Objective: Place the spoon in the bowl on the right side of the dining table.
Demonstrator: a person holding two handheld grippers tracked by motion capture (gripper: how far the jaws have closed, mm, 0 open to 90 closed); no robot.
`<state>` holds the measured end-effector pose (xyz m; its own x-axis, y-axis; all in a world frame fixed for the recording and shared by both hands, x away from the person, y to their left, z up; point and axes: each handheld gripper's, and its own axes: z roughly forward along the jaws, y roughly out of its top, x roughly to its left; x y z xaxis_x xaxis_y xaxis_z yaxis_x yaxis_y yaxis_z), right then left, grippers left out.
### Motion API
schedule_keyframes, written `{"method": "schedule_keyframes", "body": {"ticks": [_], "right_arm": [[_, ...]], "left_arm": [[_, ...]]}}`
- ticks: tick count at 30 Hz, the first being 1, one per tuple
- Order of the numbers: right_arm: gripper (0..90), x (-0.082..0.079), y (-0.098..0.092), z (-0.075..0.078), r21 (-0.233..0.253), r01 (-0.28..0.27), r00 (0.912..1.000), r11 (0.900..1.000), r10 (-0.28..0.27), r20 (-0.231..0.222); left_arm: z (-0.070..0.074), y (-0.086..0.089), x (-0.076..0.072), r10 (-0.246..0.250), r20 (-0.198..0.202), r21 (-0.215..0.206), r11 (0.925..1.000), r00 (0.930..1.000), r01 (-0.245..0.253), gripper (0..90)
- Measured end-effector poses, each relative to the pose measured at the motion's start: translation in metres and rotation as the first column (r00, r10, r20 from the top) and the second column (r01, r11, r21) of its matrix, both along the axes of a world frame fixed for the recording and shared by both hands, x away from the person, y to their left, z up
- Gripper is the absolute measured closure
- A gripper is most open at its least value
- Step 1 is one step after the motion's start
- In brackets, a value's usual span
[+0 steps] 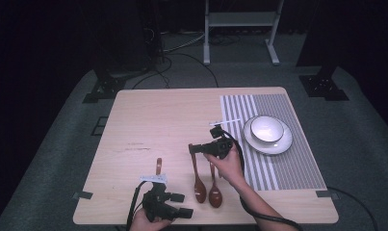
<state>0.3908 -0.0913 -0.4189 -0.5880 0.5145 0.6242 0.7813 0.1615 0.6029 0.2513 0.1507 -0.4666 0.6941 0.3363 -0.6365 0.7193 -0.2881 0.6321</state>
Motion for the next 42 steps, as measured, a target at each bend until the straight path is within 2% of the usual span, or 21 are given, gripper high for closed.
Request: {"method": "schedule_keyframes", "body": {"ticks": [11, 21, 27, 42], "right_arm": [[83.1, 0.004, -0.022, 0.013, 0.001, 0.052, 0.9983, 0.999, -0.052, 0.026], [83.0, 0.007, -0.045, 0.026, 0.007, 0.106, 0.9934, 0.994, -0.106, 0.045], [83.1, 0.009, -0.064, 0.033, 0.023, 0.149, 0.9865, 0.989, -0.151, 0.064], [83.0, 0.015, -0.107, 0.045, 0.048, 0.253, 0.9642, 0.966, -0.256, 0.070]], "left_arm": [[0.000, 0.001, 0.000, 0.003, -0.001, 0.001, 1.0000, 1.0000, -0.003, 6.4], [0.001, 0.003, 0.001, 0.011, 0.002, -0.004, 0.9999, 0.9999, -0.011, 6.3], [0.001, 0.003, 0.001, 0.007, 0.007, 0.000, 1.0000, 1.0000, -0.007, 6.3], [0.002, 0.005, 0.001, 0.018, 0.009, -0.010, 0.9998, 0.9998, -0.018, 6.3]]}}
